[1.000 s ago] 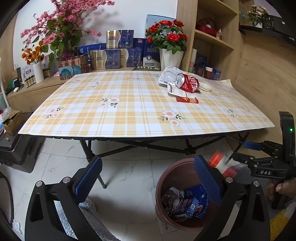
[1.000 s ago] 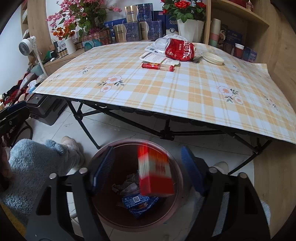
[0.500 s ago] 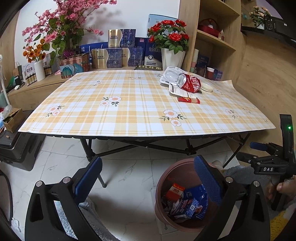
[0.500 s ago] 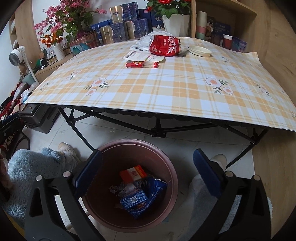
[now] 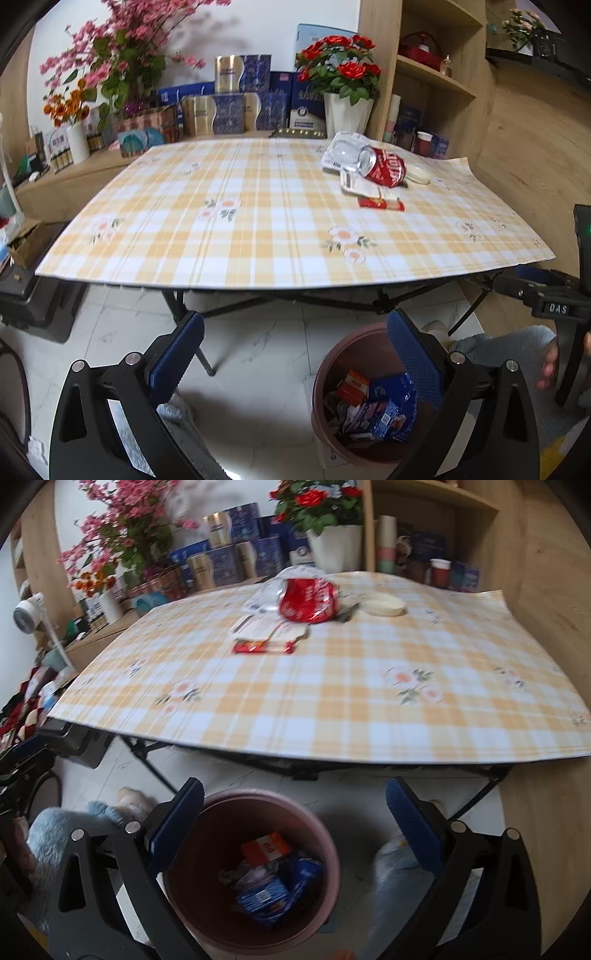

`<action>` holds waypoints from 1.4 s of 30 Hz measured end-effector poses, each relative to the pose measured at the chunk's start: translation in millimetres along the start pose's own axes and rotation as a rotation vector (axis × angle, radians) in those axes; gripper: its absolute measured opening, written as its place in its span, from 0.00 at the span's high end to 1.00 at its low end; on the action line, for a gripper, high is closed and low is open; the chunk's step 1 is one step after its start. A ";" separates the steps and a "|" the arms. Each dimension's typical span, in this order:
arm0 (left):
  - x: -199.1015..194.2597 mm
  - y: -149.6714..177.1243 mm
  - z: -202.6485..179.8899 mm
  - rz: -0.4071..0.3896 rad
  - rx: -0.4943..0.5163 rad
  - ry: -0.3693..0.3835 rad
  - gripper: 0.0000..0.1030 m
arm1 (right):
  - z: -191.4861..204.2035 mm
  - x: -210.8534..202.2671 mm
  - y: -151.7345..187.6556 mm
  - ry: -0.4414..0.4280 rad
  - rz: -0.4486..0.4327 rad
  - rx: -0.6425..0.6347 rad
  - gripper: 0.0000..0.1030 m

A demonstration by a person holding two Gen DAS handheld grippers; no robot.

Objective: Collect trash
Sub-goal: 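Raise both tools back over the table, then grasp the crushed red Coca-Cola can with the right tool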

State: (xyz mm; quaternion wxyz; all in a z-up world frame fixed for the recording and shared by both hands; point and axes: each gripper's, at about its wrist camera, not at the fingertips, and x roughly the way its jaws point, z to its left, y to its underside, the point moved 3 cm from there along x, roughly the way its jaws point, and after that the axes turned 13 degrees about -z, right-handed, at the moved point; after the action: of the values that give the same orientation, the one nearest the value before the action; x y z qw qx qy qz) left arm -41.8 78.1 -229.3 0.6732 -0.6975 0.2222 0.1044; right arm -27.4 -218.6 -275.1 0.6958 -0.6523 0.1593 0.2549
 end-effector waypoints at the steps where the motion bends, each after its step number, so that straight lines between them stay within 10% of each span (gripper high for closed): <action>1: 0.1 -3.0 -1.2 -0.007 0.002 0.004 0.06 | -2.3 -0.3 -2.6 0.008 -0.003 0.000 0.06; 19: 23.3 -67.1 -12.6 -0.098 0.009 0.070 0.06 | -40.8 0.0 -48.2 0.047 -0.067 -0.070 0.06; 42: 115.4 -90.2 -9.4 -0.064 -0.060 0.075 0.06 | -79.0 111.8 -143.8 -0.021 -0.125 0.047 0.06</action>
State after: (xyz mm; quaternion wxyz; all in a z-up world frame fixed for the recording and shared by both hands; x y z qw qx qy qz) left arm 98.9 48.8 -199.4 0.6463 -0.7274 0.2218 0.0631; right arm 153.9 -283.0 -225.9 0.7271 -0.6418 0.1166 0.2139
